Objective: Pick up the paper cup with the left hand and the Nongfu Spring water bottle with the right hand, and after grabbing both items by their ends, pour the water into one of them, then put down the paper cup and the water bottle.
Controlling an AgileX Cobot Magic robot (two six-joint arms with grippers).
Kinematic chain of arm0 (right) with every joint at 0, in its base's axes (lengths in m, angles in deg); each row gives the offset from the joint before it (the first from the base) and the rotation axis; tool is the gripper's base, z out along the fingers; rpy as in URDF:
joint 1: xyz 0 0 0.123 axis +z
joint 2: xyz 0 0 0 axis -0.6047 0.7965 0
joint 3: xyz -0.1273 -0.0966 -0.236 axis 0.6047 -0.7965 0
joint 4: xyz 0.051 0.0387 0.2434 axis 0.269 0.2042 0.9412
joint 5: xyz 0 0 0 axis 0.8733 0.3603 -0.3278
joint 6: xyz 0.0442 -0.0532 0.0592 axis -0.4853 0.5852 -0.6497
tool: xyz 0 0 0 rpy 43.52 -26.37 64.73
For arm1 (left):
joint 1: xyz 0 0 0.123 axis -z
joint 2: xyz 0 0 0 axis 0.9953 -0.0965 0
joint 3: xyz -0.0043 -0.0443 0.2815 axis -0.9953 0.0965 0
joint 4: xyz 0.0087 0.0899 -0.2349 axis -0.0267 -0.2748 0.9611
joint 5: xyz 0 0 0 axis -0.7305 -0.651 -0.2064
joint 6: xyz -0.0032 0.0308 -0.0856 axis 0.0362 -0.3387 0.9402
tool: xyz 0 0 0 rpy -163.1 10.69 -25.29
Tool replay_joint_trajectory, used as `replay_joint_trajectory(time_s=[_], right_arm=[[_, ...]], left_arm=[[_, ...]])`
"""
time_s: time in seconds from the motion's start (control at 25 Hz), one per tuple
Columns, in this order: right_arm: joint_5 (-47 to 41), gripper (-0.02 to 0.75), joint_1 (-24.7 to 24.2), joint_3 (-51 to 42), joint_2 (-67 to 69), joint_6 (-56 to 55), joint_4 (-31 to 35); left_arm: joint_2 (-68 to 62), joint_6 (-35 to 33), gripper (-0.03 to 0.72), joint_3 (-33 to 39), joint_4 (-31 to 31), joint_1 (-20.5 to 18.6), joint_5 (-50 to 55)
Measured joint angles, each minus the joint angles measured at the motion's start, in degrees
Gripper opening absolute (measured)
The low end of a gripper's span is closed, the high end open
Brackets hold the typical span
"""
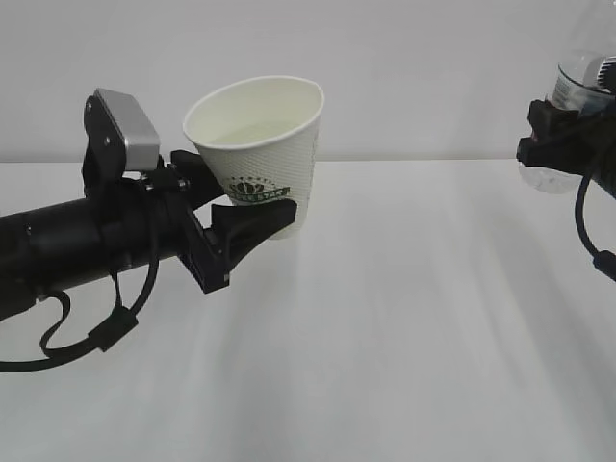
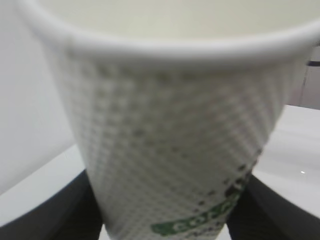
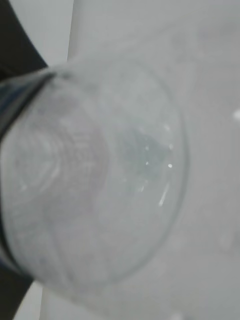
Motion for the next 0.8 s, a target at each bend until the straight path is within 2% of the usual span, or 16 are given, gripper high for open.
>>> replay_joint_trajectory(time_s=[0.44, 0.8], right_arm=[[0.0, 0.398, 0.0, 0.0, 0.0, 0.0, 0.0], [0.0, 0.398, 0.0, 0.0, 0.0, 0.0, 0.0]], left_arm=[[0.0, -2.38, 0.491, 0.0, 7.21, -3.84, 0.09], [-0.02, -2.83, 0.491, 0.0, 8.05, -7.97, 0.36]])
